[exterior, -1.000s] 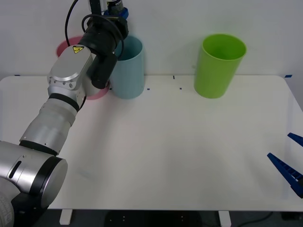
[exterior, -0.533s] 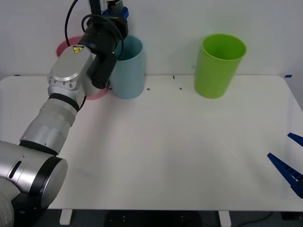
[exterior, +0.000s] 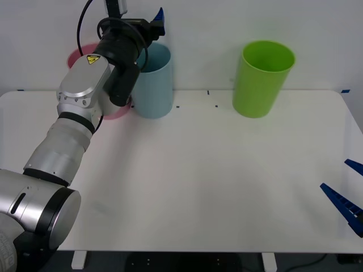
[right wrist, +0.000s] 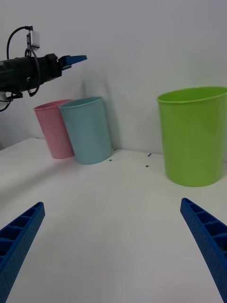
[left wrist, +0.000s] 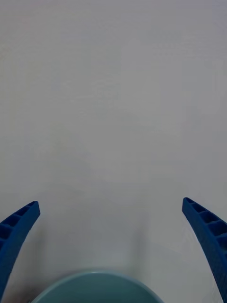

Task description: Grasp the object on the table and drop it into the matching bin: aluminum can to the light blue bin, PET bottle to the pink bin.

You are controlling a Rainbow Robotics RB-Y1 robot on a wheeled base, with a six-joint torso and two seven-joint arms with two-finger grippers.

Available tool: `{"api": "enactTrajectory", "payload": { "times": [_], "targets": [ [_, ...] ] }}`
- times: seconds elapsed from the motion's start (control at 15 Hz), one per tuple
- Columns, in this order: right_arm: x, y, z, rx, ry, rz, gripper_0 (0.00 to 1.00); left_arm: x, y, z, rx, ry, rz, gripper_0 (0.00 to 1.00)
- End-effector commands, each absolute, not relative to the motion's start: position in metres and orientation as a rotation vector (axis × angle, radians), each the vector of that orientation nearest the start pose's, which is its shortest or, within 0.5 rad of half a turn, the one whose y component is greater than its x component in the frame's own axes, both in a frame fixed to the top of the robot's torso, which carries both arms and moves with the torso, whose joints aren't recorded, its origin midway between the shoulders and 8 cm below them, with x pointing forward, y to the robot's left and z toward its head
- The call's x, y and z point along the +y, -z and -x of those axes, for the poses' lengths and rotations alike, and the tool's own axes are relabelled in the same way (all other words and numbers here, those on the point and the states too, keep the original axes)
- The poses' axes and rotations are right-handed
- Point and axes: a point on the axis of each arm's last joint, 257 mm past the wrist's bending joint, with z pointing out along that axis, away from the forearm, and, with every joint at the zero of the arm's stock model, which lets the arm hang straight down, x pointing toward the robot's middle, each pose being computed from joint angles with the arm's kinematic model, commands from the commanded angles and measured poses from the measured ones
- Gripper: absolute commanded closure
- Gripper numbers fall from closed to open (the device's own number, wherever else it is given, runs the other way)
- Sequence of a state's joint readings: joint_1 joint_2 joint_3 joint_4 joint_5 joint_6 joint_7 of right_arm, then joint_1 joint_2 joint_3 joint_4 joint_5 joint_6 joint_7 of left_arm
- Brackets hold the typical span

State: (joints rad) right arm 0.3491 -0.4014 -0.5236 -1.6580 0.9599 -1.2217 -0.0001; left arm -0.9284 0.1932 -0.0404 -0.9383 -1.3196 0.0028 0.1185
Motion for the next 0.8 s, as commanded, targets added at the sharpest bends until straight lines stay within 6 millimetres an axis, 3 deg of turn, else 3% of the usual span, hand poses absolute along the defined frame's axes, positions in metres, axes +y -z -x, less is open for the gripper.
{"api": "enactTrajectory", "payload": {
  "times": [0.07, 0.33, 0.8],
  "targets": [
    [-0.330, 0.169, -0.342, 1.441, -0.567, 0.465, 0.00, 0.121, -0.026, -0.731, 1.335, 0.266, -0.097, 0.00],
    [-0.330, 0.169, -0.342, 1.441, -0.567, 0.465, 0.00, 0.123, -0.020, -0.729, 1.340, 0.286, -0.105, 0.00],
    [-0.330, 0.169, -0.342, 1.441, -0.567, 0.465, 0.00, 0.143, -0.009, -0.690, 1.290, 0.355, -0.120, 0.00]
  ]
}}
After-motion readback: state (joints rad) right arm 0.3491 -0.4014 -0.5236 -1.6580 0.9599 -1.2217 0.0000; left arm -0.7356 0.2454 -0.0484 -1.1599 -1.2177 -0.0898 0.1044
